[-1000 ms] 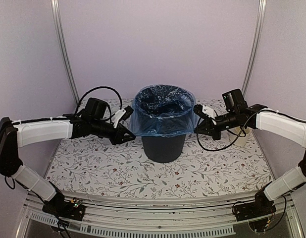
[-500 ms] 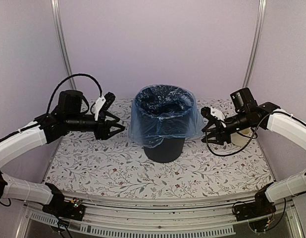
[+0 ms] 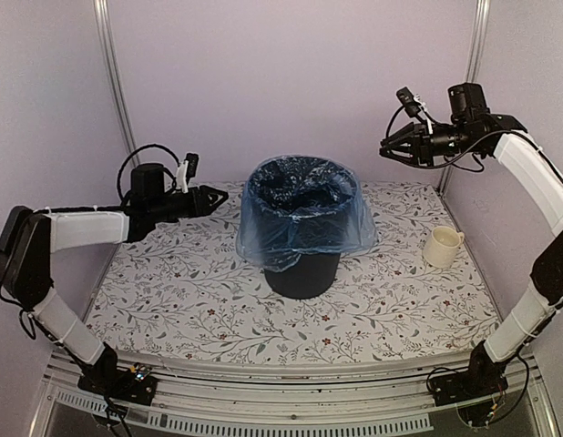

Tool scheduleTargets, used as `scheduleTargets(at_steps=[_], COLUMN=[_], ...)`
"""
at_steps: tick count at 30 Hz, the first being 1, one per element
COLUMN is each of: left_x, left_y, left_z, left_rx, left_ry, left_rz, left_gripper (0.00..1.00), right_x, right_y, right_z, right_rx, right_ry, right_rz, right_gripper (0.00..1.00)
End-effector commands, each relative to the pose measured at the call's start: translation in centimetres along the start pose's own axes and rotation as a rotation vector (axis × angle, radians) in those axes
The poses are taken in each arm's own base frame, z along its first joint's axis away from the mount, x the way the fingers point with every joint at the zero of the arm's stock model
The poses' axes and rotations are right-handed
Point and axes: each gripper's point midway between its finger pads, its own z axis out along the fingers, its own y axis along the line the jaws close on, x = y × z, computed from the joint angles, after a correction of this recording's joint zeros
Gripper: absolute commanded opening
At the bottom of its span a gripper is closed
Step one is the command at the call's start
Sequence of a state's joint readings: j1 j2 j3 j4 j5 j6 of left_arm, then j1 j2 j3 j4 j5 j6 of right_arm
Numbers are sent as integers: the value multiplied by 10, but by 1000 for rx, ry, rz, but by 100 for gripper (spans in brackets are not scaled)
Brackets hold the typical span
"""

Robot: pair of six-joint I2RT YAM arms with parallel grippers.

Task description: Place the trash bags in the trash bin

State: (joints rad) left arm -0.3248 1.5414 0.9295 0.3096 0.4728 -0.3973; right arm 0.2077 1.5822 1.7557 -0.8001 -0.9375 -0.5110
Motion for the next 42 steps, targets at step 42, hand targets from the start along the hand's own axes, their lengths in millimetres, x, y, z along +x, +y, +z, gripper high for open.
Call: scheduleTargets(at_steps=[42], left_x=[51], left_y=[-117], left_z=[-33], left_rx=[179], left_ry=[-25], left_rz=[239], left_gripper=[40], right_x=[29], right_y=[121], right_z=[43], right_rx=[-145], right_ry=[149], right_rz=[-241], right_gripper=[20])
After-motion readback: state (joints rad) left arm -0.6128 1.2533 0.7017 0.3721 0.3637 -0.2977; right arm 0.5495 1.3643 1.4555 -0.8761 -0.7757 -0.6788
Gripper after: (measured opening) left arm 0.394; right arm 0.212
